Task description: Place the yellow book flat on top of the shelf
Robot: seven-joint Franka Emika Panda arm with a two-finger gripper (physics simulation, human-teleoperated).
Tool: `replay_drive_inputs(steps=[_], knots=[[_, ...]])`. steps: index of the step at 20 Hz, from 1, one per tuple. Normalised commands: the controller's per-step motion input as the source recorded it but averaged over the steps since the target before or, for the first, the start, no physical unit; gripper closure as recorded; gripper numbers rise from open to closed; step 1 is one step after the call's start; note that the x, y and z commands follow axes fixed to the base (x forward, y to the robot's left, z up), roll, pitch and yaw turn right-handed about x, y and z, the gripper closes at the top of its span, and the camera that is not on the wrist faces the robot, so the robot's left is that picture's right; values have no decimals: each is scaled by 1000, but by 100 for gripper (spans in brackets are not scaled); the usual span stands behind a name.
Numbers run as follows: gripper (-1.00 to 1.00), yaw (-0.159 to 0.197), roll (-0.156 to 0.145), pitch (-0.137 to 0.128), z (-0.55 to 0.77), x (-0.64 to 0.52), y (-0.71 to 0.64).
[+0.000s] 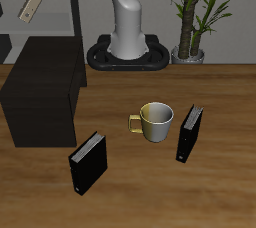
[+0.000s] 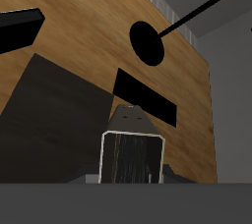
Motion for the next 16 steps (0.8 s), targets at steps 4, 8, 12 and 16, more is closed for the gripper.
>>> replay_drive_inputs(steps=[4,8,12,16], knots=[[100,24,-73,5,-129,129,-281],[100,41,-91,29,-313,185,-334],[100,-4,-7,41,-251,104,-67],[100,-15,26,71,-434,250,169]])
